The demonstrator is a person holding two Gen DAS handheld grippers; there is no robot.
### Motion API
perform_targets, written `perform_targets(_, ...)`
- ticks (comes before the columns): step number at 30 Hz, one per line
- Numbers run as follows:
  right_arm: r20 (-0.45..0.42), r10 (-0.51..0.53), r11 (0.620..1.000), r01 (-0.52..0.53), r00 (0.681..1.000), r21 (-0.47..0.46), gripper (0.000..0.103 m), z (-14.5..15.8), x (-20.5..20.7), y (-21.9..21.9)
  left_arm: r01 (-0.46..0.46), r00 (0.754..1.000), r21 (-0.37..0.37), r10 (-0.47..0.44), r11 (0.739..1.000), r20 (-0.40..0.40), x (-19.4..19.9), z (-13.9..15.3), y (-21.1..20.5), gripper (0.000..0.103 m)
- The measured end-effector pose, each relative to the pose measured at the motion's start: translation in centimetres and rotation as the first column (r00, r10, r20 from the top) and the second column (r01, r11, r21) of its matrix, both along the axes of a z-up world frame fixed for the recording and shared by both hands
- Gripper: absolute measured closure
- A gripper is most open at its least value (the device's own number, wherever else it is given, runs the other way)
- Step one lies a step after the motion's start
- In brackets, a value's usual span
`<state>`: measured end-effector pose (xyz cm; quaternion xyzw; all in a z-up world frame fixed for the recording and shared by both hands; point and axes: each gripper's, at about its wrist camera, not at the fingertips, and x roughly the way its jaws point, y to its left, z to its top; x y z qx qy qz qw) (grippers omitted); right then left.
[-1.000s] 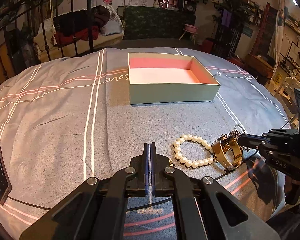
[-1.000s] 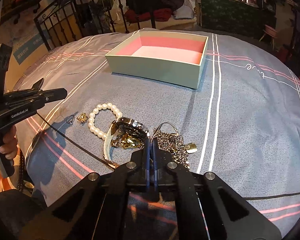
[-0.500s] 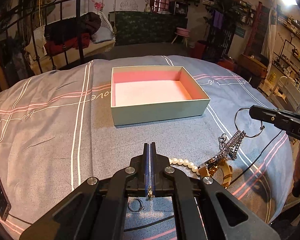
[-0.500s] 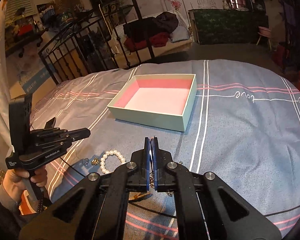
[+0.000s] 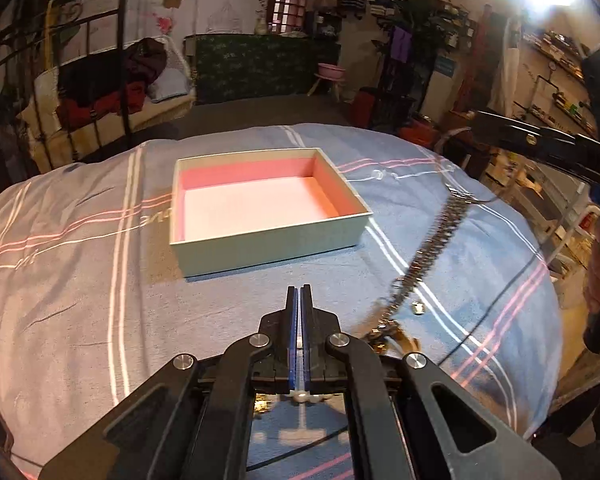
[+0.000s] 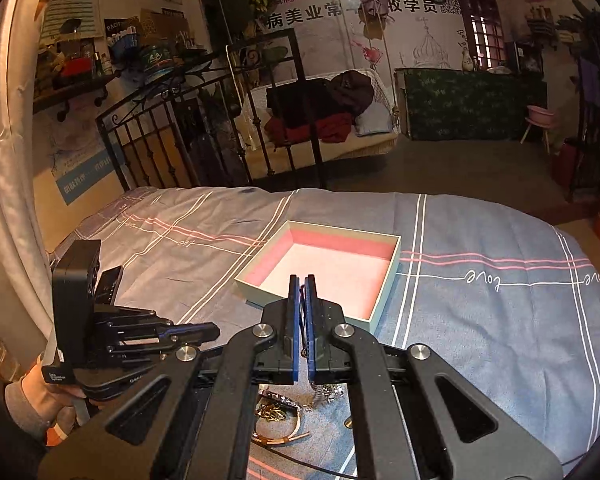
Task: Organize jewelry
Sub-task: 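Close the right gripper on the long silver chain and lift it off the pile, then carry the hanging silver chain in the right gripper into the box and open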
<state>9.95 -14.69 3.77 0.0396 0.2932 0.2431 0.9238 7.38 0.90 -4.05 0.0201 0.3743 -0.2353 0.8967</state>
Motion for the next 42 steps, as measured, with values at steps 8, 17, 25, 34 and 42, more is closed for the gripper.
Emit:
perform_targets(8, -0.046, -0.014, 1.000, 0.014, 0.999, 0.009, 0.100, -1.6, 0.3, -0.3, 0.169, 0.985, 0.041, -0.170, 0.985, 0.041, 1.3, -1.5, -8.4, 0.035)
perform_targets(17, -0.062, -0.061, 0.998, 0.063, 0.996, 0.023, 0.100, -2.2, 0.9, -2.2, 0.234, 0.972, -0.014, -0.234, 0.972, -0.027, 3.2, -2.3, -9.5, 0.098)
perform_targets(25, -0.133, -0.061, 0.998, 0.064, 0.989, 0.021, 0.100, -5.6, 1.9, -2.0, 0.153, 0.986, -0.070, -0.148, 0.986, 0.080, 2.5, 3.1, -5.2, 0.098)
perform_targets(34, -0.217, -0.013, 0.999, 0.004, 0.976, -0.042, 0.100, -9.5, 3.3, 0.9, 0.186, 0.968, -0.162, -0.152, 0.969, 0.201, 0.6, 9.9, -4.0, 0.098)
perform_targets(42, -0.263, -0.002, 0.997, -0.017, 0.965, -0.069, 0.100, -11.9, 4.1, 1.8, 0.167, 0.935, -0.203, -0.090, 0.965, 0.342, -2.0, 16.0, -2.5, 0.098)
